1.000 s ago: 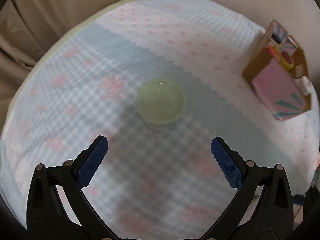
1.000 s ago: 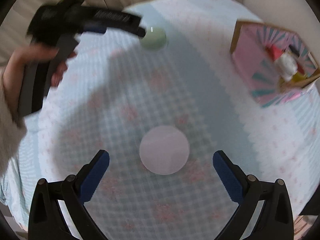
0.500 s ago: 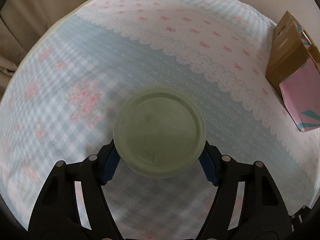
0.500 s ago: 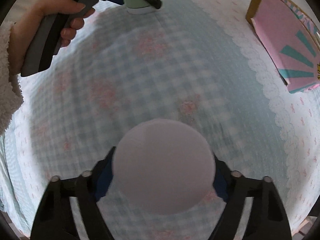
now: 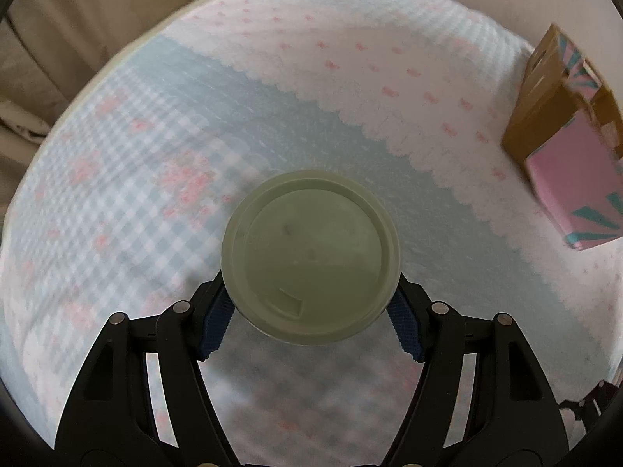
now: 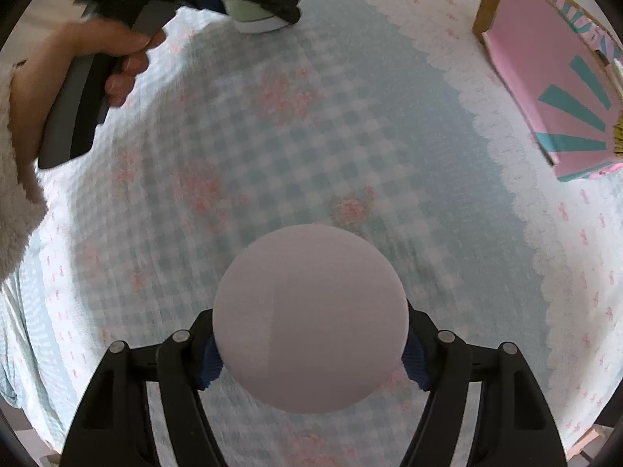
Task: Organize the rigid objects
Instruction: 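Grasp the pale green-lidded jar with the left tool while the right tool grasps the white-lidded jar, then carry the green-lidded jar and white-lidded jar over the cardboard box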
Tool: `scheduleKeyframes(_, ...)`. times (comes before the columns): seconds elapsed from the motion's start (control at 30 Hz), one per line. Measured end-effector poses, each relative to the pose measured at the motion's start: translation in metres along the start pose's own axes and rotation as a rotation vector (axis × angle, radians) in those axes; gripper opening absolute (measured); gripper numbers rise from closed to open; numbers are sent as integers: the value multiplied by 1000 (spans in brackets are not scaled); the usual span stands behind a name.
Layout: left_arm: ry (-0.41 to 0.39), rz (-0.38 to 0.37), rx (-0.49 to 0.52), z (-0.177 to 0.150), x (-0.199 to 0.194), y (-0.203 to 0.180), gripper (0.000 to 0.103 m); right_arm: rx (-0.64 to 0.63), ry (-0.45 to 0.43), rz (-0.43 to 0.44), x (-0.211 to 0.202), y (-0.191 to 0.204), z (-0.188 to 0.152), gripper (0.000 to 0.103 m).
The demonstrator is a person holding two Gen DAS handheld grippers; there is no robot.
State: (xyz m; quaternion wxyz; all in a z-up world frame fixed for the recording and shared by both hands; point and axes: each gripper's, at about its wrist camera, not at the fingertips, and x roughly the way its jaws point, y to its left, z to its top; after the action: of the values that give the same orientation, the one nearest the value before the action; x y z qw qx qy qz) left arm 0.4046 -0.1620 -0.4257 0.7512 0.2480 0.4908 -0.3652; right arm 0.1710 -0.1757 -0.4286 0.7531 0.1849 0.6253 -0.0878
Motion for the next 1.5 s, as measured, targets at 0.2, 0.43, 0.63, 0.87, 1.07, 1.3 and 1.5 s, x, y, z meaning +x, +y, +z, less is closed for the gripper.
scheduleKeyframes(0.2, -71, 5, -46, 1, -65, -2, 67, 11, -69, -3, -46, -13, 7, 68)
scheduleKeyframes(0.43, -125, 50, -110, 0, -162, -9, 67, 13, -200, 26, -130, -11, 6, 68)
scheduleKeyframes(0.63, -158, 61, -173, -11, -251, -24, 67, 8, -290, 89, -199, -13, 7, 68)
scheduleKeyframes(0.87, -198, 63, -222, -21, -314, -67, 67, 17, -347, 149, -271, -34, 20, 68)
scheduleKeyframes(1.07, -235, 71, -252, 7, -330, -119, 67, -11, -424, 158, -321, -82, 45, 68)
scheduleKeyframes(1.3, -252, 101, -339, 58, -313, -182, 67, -87, -430, 193, -344, -156, 89, 68)
scheduleKeyframes(1.5, -218, 79, -400, 98, -273, -223, 67, -111, -386, 195, -330, -229, 129, 68)
